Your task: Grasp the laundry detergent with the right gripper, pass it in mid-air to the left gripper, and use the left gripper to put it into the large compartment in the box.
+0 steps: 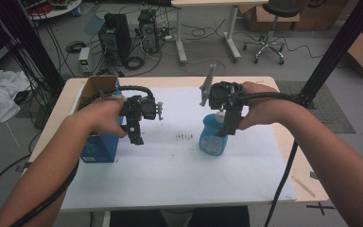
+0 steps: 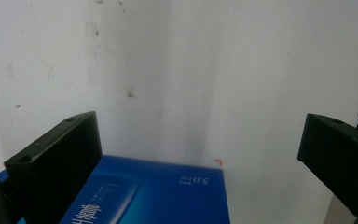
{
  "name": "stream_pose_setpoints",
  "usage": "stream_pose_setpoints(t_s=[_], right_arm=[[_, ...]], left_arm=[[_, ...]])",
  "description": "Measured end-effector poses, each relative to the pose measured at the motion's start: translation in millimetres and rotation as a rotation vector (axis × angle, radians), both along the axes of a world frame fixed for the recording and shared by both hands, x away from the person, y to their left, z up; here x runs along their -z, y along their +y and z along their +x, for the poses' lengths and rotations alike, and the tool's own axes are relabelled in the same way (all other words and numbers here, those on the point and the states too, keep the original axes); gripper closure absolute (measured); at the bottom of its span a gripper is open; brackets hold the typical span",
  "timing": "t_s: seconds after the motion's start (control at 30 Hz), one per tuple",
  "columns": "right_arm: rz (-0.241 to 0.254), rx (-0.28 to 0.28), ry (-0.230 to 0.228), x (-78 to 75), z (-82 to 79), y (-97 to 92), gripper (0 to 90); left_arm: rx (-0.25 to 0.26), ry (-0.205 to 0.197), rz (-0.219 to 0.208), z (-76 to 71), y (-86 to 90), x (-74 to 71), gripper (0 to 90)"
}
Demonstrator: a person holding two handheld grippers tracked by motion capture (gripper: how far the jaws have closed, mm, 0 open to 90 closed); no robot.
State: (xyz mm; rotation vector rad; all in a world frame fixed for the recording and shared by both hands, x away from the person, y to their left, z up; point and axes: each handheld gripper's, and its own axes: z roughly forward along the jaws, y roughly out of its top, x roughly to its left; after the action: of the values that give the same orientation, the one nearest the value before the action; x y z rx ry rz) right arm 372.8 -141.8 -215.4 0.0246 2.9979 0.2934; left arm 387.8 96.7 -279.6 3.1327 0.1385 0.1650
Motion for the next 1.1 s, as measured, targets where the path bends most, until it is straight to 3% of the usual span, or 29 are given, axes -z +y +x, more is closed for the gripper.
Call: stream_pose_setpoints(t_s=[0.23,0.47,0.7,0.87,1.1], right_arm=[[0.049,0.081,-0.003,1.8,-0.2,-29.8,0.0],[0.07,0.137,0.0,10.0,-2.8,-54.0,0.0],[0.156,0.226,0.015,35.9,-5.9,-92.3,0.0],[0.211,0.263,0.031,58.0,-6.5,-107.5,0.0],[0.353,0.299,0.011,82.1,-7.1,-117.8,0.0]], left_arm=[[0.004,0.0,0.015,-1.5,2.9,0.7,0.1],[0.004,-0.006,-0.002,-2.2,5.1,-1.9,0.1],[0.007,-0.009,-0.005,-3.7,6.6,-3.2,0.0],[0.012,-0.015,-0.008,-5.9,5.8,-5.2,0.0],[0.015,-0.022,-0.013,-8.7,6.0,-7.5,0.1]])
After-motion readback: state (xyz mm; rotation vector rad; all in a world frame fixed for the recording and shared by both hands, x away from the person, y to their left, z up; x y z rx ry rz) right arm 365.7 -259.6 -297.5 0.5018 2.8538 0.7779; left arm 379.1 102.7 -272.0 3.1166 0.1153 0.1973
